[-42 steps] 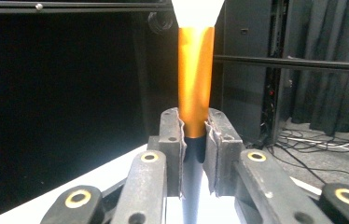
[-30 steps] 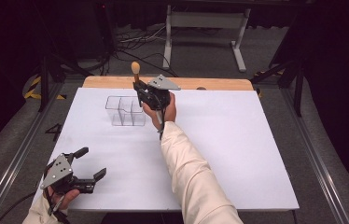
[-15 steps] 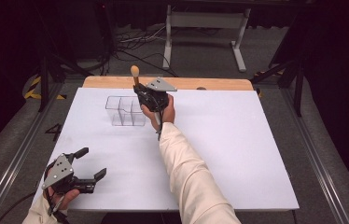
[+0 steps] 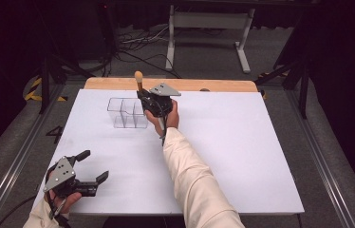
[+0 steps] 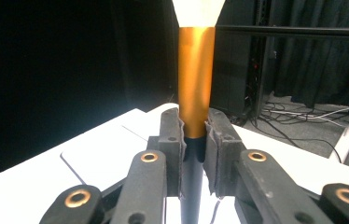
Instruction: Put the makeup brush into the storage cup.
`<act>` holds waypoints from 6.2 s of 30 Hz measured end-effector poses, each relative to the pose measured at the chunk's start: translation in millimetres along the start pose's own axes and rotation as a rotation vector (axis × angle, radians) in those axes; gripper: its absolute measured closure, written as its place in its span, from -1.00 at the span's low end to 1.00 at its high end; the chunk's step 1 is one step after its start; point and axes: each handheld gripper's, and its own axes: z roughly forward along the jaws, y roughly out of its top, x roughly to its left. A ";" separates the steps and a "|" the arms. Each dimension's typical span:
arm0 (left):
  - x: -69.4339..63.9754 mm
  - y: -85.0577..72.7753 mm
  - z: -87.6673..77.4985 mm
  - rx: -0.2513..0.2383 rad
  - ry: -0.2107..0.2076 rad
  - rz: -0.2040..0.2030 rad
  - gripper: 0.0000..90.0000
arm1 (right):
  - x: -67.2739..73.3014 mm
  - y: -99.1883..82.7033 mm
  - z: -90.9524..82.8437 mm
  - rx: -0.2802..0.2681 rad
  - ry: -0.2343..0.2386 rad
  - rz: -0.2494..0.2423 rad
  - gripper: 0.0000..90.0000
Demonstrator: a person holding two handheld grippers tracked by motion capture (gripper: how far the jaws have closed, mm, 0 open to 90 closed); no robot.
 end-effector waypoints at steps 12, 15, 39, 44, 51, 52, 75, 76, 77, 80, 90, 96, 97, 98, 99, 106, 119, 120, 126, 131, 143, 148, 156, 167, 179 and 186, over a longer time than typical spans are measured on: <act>0.2 -0.3 1.9 0.008 0.002 -0.002 -0.86 | -0.6 3.5 -2.3 0.013 -0.006 -0.022 0.58; 0.2 -0.3 3.3 0.006 0.013 -0.006 -0.85 | -2.8 5.4 -4.8 0.008 -0.046 -0.028 0.27; -0.7 0.0 7.4 0.025 0.025 -0.011 -0.83 | -17.5 18.7 -51.7 0.000 -0.121 -0.123 -0.13; -1.3 0.1 6.6 0.035 0.025 -0.006 -0.84 | -19.0 22.6 -63.2 -0.008 -0.140 -0.144 -0.19; -2.1 -0.2 7.4 0.033 0.028 -0.004 -0.84 | -21.6 25.1 -75.1 -0.012 -0.154 -0.165 -0.23; -2.1 -0.3 7.2 0.034 0.029 -0.004 -0.84 | -21.9 25.2 -76.5 -0.011 -0.157 -0.168 -0.24; -4.6 -1.7 8.7 0.054 0.020 0.010 -0.85 | -21.7 25.0 -102.7 0.006 -0.209 -0.222 -0.59; -4.8 -1.8 8.7 0.056 0.021 0.012 -0.85 | -22.4 24.6 -103.8 0.010 -0.210 -0.229 -0.59; -4.9 -1.9 8.8 0.056 0.020 0.012 -0.85 | -22.6 24.1 -104.5 0.013 -0.206 -0.226 -0.60; -5.0 -1.9 8.8 0.062 0.019 0.014 -0.85 | -22.9 23.0 -106.4 0.021 -0.220 -0.239 -0.69; -5.7 -2.3 9.2 0.066 0.015 0.016 -0.86 | -24.2 21.3 -116.1 0.021 -0.233 -0.247 -0.76; -7.3 -2.4 10.8 0.071 0.021 0.022 -0.86 | -24.5 19.6 -124.0 0.019 -0.235 -0.261 -0.74; -7.2 -2.5 10.9 0.071 0.022 0.022 -0.86 | -24.5 19.2 -126.2 0.019 -0.239 -0.268 -0.74; -7.2 -2.5 10.9 0.071 0.022 0.022 -0.86 | -24.7 18.9 -127.5 0.019 -0.237 -0.270 -0.74; -7.2 -2.8 11.1 0.071 0.020 0.018 -0.86 | -24.7 18.9 -127.5 0.019 -0.237 -0.270 -0.74; -8.1 -2.9 11.7 0.077 0.022 0.030 -0.86 | -27.3 17.3 -138.8 0.019 -0.238 -0.279 -0.74; -9.9 -3.9 14.7 0.093 0.022 0.035 -0.86 | -35.5 14.4 -161.7 0.019 -0.256 -0.293 -0.72; -10.1 -3.7 14.6 0.094 0.021 0.036 -0.86 | -36.1 14.4 -163.8 0.015 -0.256 -0.293 -0.71; -10.1 -3.7 13.6 0.089 0.028 0.035 -0.85 | -37.7 13.0 -173.3 0.018 -0.256 -0.305 -0.71; -10.1 -3.8 13.6 0.090 0.026 0.035 -0.85 | -41.1 11.2 -181.9 0.013 -0.259 -0.307 -0.71; -10.2 -3.8 12.9 0.091 0.030 0.036 -0.86 | -50.7 5.3 -201.0 0.005 -0.266 -0.286 -0.71; -10.2 -3.8 12.8 0.092 0.030 0.035 -0.86 | -53.4 2.8 -207.3 -0.001 -0.269 -0.280 -0.71; -10.6 -3.6 13.0 0.094 0.030 0.039 -0.86 | -55.5 0.4 -216.6 -0.002 -0.271 -0.289 -0.71; -10.7 -3.7 13.0 0.096 0.031 0.037 -0.86 | -59.5 -9.7 -230.6 0.003 -0.276 -0.279 -0.71; -10.6 -3.7 12.7 0.096 0.029 0.038 -0.86 | -59.9 -20.8 -239.9 0.016 -0.265 -0.279 -0.71; -10.8 -3.6 12.7 0.097 0.030 0.041 -0.86 | -58.1 -28.5 -245.9 0.028 -0.257 -0.295 -0.71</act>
